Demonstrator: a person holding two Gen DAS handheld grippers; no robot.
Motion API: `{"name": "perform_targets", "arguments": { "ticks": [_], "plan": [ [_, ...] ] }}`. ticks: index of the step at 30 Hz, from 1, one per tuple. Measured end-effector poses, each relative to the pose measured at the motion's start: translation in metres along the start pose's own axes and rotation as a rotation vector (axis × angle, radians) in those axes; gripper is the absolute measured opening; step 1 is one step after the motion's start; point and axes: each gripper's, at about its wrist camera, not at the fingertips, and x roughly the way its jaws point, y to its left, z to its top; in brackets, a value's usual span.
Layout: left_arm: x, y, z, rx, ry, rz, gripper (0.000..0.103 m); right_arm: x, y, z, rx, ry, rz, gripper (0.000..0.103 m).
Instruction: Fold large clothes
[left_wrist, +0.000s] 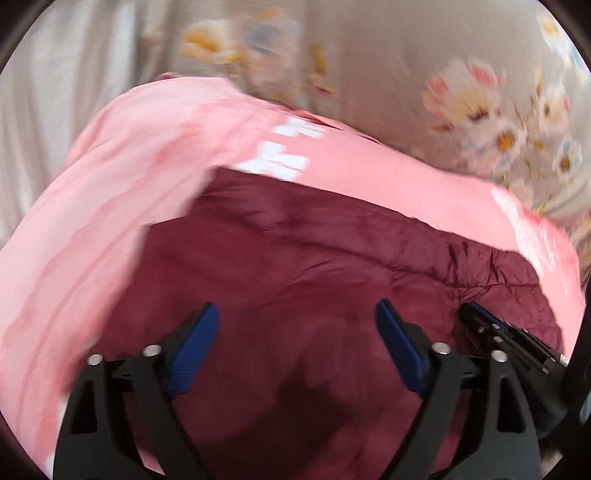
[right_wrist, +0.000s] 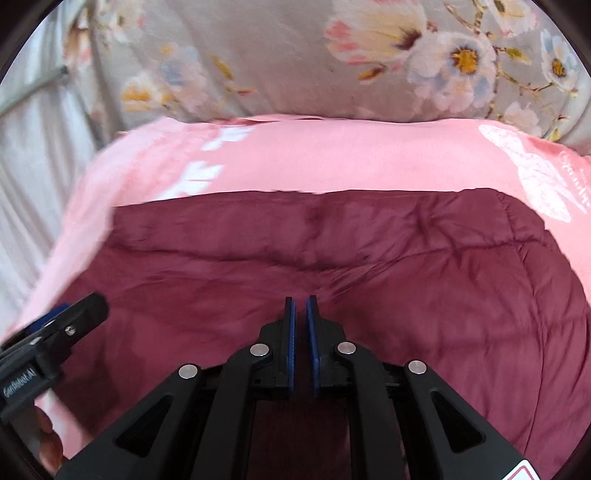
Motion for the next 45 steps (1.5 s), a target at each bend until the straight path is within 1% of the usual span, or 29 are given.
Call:
{"name": "perform_targets", "arguments": {
  "ticks": [3, 5, 6, 9, 12, 13, 14, 17, 20, 21, 22, 23, 24, 25, 26, 27, 29, 32, 35, 38, 41, 43, 45],
  "plan": [
    [-0.027, 0.056, -0.011, -0.118, 0.005, 0.064, 0.087, -0.01, 0.016, -0.011, -0.028, 0.017, 0.031, 0.01],
    [-0.033, 0.09, -0.018, -0.213, 0.03, 0.08, 0.087, -0.012, 0.023, -0.019, -0.026, 0.033, 0.048, 0.01],
    [-0.034, 0.108, -0.023, -0.273, 0.049, 0.069, 0.087, -0.01, 0.025, -0.023, -0.023, 0.045, 0.053, 0.01],
    [-0.03, 0.137, -0.037, -0.383, 0.096, 0.045, 0.087, -0.003, 0.027, -0.032, -0.019, 0.067, 0.048, 0.01],
    [-0.015, 0.144, -0.049, -0.441, 0.162, -0.033, 0.088, 0.003, 0.021, -0.036, 0.017, 0.072, 0.072, 0.009],
    [-0.011, 0.142, -0.052, -0.449, 0.164, -0.045, 0.09, 0.005, 0.018, -0.038, 0.031, 0.07, 0.084, 0.009],
    [-0.011, 0.138, -0.052, -0.439, 0.152, -0.038, 0.093, 0.007, 0.016, -0.039, 0.036, 0.065, 0.093, 0.008],
    [-0.006, 0.126, -0.049, -0.429, 0.152, -0.072, 0.093, 0.008, 0.015, -0.044, 0.034, 0.044, 0.099, 0.008],
    [0.0, 0.113, -0.045, -0.408, 0.147, -0.07, 0.092, 0.008, 0.019, -0.044, 0.01, 0.031, 0.077, 0.008],
    [0.002, 0.108, -0.043, -0.404, 0.144, -0.064, 0.084, 0.008, 0.021, -0.044, 0.003, 0.03, 0.07, 0.008],
    [0.003, 0.104, -0.042, -0.403, 0.143, -0.077, 0.075, 0.008, 0.021, -0.044, 0.0, 0.031, 0.068, 0.008],
    [0.003, 0.1, -0.042, -0.403, 0.149, -0.089, 0.058, 0.008, 0.021, -0.043, 0.001, 0.032, 0.069, 0.008],
    [0.003, 0.097, -0.04, -0.399, 0.153, -0.103, 0.038, 0.007, 0.019, -0.043, 0.007, 0.032, 0.078, 0.008],
    [0.001, 0.091, -0.038, -0.389, 0.154, -0.129, 0.029, 0.007, 0.018, -0.043, 0.015, 0.032, 0.086, 0.008],
    [-0.002, 0.086, -0.035, -0.372, 0.15, -0.125, 0.021, 0.004, 0.015, -0.042, 0.027, 0.034, 0.098, 0.007],
    [-0.007, 0.082, -0.03, -0.352, 0.138, -0.119, 0.016, -0.001, 0.013, -0.041, 0.039, 0.043, 0.097, 0.006],
    [-0.025, 0.078, -0.02, -0.318, 0.098, -0.136, 0.015, -0.019, 0.01, -0.041, 0.063, 0.055, 0.1, 0.007],
    [-0.047, 0.078, -0.01, -0.29, 0.065, -0.172, 0.014, -0.053, 0.012, -0.051, 0.03, 0.078, 0.13, 0.008],
    [-0.065, 0.076, -0.007, -0.255, 0.027, -0.151, 0.014, -0.073, 0.016, -0.071, 0.021, 0.112, 0.149, 0.008],
    [-0.08, 0.071, -0.004, -0.23, -0.008, -0.138, 0.014, -0.068, 0.022, -0.083, 0.028, 0.153, 0.169, 0.007],
    [-0.096, 0.062, 0.002, -0.209, -0.03, -0.156, 0.013, -0.057, 0.031, -0.087, 0.029, 0.171, 0.181, 0.006],
    [-0.109, 0.051, 0.008, -0.177, -0.056, -0.17, 0.013, -0.049, 0.035, -0.088, 0.036, 0.172, 0.202, 0.005],
    [-0.124, 0.031, 0.016, -0.124, -0.087, -0.19, 0.013, -0.045, 0.037, -0.087, 0.036, 0.165, 0.221, 0.005]
  ]
}}
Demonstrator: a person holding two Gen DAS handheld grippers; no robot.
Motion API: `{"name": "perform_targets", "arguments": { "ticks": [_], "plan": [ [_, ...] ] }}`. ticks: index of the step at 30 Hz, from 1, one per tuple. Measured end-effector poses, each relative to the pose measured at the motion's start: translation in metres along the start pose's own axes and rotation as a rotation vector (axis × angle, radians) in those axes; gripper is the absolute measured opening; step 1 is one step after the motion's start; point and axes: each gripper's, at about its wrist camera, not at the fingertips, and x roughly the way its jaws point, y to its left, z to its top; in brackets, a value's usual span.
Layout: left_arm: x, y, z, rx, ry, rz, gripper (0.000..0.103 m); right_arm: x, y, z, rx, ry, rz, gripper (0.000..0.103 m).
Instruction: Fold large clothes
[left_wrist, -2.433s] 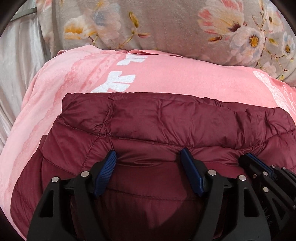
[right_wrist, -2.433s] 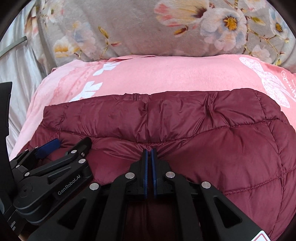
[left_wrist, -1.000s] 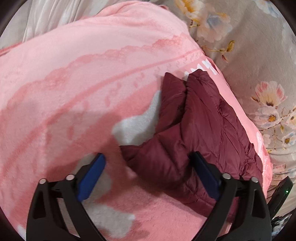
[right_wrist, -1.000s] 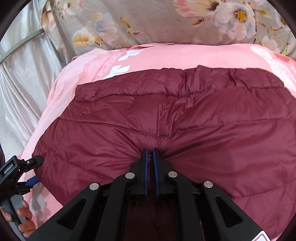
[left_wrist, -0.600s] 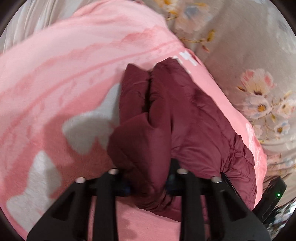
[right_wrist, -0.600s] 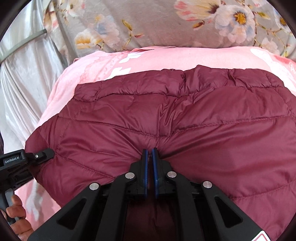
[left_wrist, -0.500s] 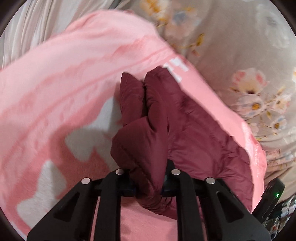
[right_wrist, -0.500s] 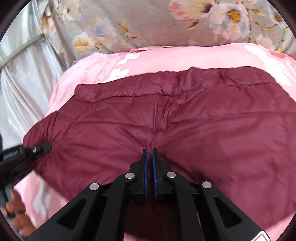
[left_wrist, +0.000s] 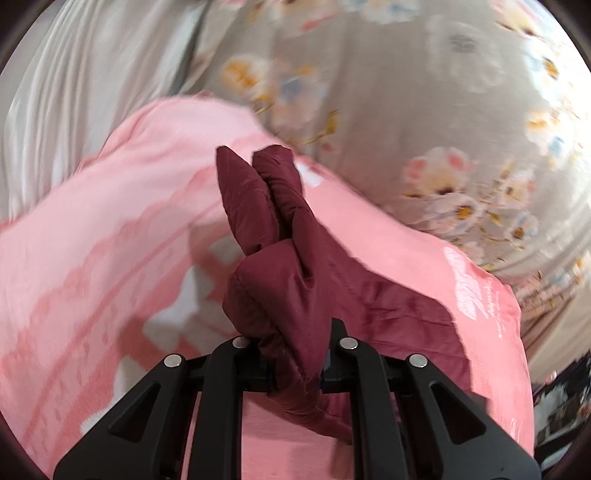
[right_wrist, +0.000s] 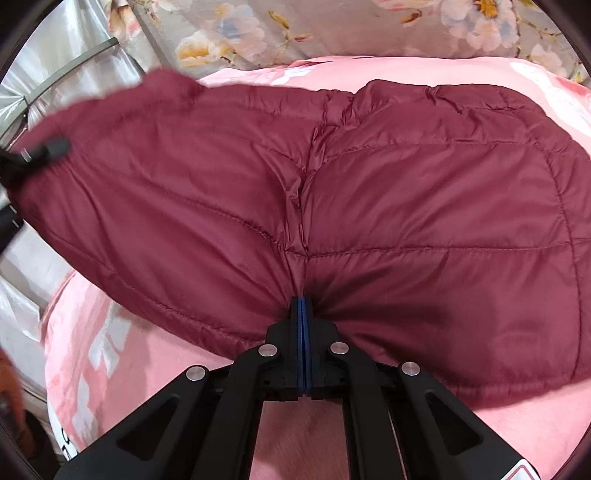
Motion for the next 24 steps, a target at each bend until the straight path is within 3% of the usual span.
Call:
{"name": "perform_targets", "arguments": {
  "ticks": [6, 11, 17, 21, 24],
  "plan": [
    [-0.01, -0.079, 0.008, 0.163, -0.023, -0.107, 0.013, -0.046, -0.02, 0.001, 0.071, -0.034, 0.055, 0.004],
    [0.009, -0.153, -0.006, 0.269, 0.021, -0.212, 0.013, -0.105, -0.062, -0.013, 0.113, -0.098, -0.101, 0.004],
    [0.058, -0.23, -0.057, 0.378, 0.146, -0.27, 0.013, -0.143, -0.118, -0.042, 0.225, -0.123, -0.221, 0.005],
    [0.107, -0.254, -0.106, 0.418, 0.295, -0.259, 0.013, -0.149, -0.142, -0.048, 0.296, -0.122, -0.251, 0.005],
    [0.134, -0.259, -0.14, 0.453, 0.361, -0.225, 0.015, -0.155, -0.154, -0.051, 0.316, -0.129, -0.275, 0.005]
  ]
}}
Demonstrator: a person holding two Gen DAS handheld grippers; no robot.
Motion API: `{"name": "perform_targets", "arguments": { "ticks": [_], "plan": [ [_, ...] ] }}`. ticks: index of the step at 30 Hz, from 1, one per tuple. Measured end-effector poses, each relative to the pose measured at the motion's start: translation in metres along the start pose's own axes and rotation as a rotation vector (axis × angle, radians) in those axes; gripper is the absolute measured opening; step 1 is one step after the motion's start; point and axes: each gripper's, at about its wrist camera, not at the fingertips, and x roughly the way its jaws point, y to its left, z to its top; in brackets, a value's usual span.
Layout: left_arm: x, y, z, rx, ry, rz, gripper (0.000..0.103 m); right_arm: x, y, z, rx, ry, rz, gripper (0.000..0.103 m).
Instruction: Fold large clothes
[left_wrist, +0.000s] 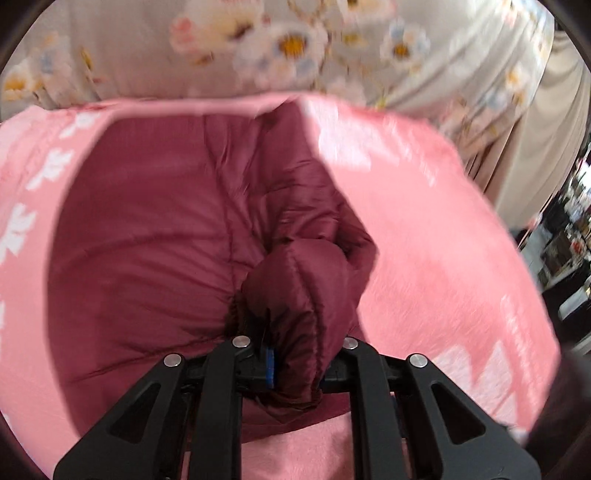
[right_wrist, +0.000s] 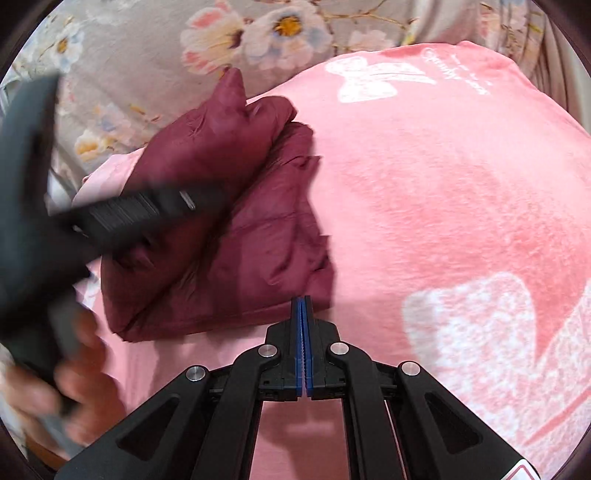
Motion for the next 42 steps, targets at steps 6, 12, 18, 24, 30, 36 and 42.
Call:
{"name": "perform_targets", "arguments": {
  "ticks": [6, 12, 18, 24, 30, 36, 42],
  "plan": [
    [-0.018, 0.0, -0.003, -0.027, 0.007, -0.082, 0.054, -0.011, -0.011, 0.031, 0.003, -0.056, -0.019, 0.005],
    [-0.118, 0.029, 0.034, -0.084, -0.233, -0.144, 0.079, -0.034, -0.004, 0.099, 0.042, -0.152, 0.086, 0.015],
    [-0.131, 0.09, 0.085, -0.183, -0.282, 0.147, 0.078, -0.021, 0.032, 0.173, 0.085, -0.176, 0.213, 0.058],
    [-0.107, 0.14, 0.123, -0.243, -0.244, 0.295, 0.078, 0.031, 0.057, 0.21, 0.152, -0.093, 0.198, 0.058],
    [-0.071, 0.152, 0.137, -0.281, -0.188, 0.316, 0.078, 0.087, 0.051, 0.201, 0.252, -0.005, 0.052, 0.058],
    [-0.019, 0.142, 0.139, -0.254, -0.107, 0.312, 0.078, 0.103, 0.043, 0.186, 0.161, -0.043, 0.096, 0.004],
    [0.033, 0.132, 0.13, -0.246, -0.048, 0.334, 0.077, 0.119, 0.019, 0.168, 0.132, -0.108, 0.029, 0.002]
  ]
}}
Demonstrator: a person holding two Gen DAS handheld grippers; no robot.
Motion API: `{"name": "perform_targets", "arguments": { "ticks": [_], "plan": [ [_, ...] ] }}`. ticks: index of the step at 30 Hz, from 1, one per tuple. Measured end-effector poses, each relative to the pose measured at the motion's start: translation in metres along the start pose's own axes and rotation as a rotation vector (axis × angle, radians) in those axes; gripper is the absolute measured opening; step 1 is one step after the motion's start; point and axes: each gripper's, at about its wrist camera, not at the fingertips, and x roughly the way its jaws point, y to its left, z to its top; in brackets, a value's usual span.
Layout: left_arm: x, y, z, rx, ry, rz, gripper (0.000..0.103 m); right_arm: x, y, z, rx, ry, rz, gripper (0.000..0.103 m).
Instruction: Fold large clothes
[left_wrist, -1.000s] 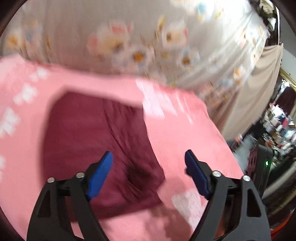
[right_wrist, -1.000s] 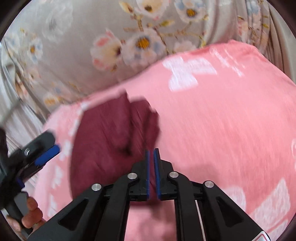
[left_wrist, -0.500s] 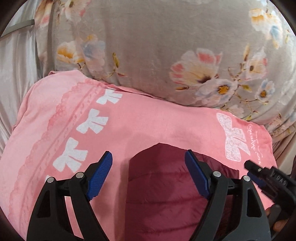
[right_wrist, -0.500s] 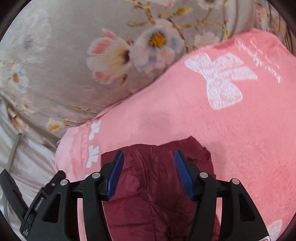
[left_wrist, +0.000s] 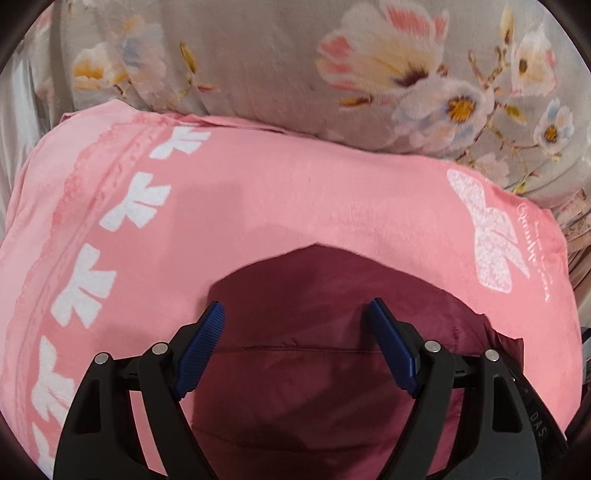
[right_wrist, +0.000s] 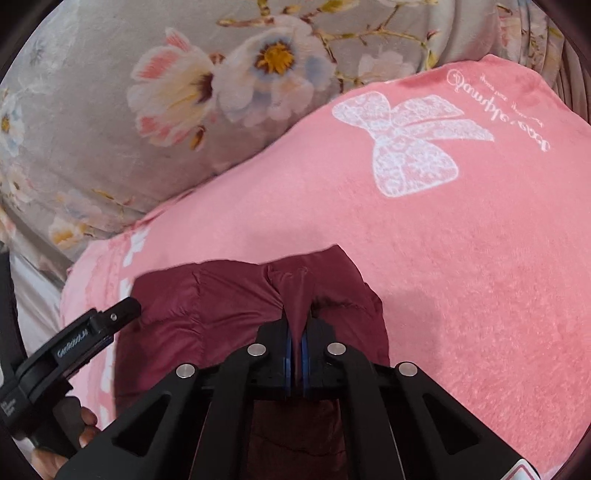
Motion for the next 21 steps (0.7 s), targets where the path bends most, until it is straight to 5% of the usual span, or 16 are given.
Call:
{"name": "perform_targets", "arguments": {
  "ticks": [21],
  "plan": [
    [0.047, -0.012, -0.036, 0.025, -0.094, 0.111, 0.092, 0.044, -0.021, -0.029, -0.064, -0.039, 0.001, 0.001]
  ]
}}
